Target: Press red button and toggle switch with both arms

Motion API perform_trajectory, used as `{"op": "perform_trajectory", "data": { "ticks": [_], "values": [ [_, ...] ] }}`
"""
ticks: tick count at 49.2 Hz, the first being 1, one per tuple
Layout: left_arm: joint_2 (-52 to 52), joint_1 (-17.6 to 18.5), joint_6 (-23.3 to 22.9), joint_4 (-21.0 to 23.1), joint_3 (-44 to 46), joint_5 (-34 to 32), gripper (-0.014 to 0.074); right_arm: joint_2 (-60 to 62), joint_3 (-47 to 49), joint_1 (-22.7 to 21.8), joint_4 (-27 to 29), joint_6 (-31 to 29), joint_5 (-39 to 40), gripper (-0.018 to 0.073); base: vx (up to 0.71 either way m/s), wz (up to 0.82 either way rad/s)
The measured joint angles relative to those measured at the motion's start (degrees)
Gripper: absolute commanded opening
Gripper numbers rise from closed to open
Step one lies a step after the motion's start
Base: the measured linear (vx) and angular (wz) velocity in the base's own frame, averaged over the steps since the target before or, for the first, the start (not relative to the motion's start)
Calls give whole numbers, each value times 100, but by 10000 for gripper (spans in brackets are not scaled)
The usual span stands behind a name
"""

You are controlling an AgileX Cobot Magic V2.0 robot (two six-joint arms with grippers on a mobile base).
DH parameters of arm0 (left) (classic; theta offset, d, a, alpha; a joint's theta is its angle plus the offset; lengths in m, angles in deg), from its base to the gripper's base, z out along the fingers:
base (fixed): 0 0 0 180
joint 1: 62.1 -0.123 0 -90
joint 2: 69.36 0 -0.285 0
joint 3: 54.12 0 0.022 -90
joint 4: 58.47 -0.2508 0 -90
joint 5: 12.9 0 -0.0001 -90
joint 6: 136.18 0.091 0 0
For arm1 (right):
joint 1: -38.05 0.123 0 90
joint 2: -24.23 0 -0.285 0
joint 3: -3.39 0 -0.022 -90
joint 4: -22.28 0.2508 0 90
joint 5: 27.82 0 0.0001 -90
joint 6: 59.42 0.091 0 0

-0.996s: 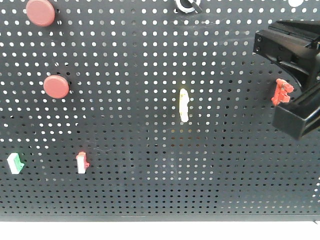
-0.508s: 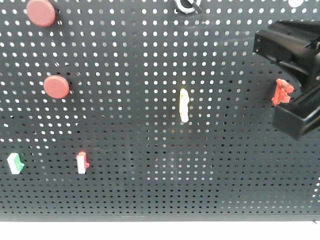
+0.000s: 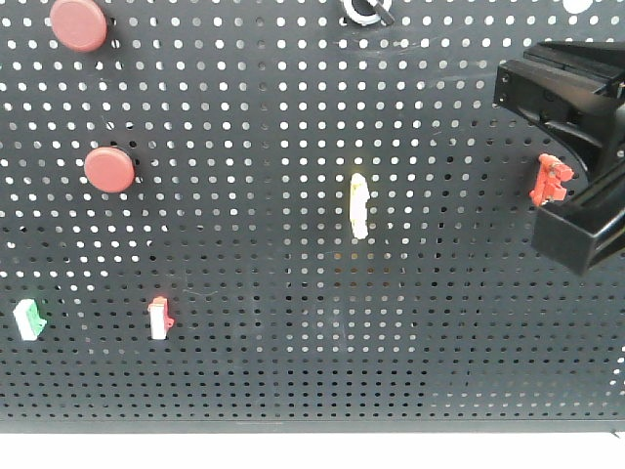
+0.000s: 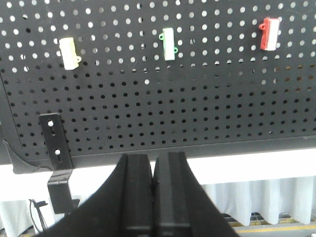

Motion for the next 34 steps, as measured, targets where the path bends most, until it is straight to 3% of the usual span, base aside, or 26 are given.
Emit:
{"op": "perform_trajectory", "data": {
  "ticks": [34],
  "values": [
    [0, 0, 0, 0, 0, -1, 2, 0, 0, 0, 0, 0, 0, -4, 0, 0]
  ]
}}
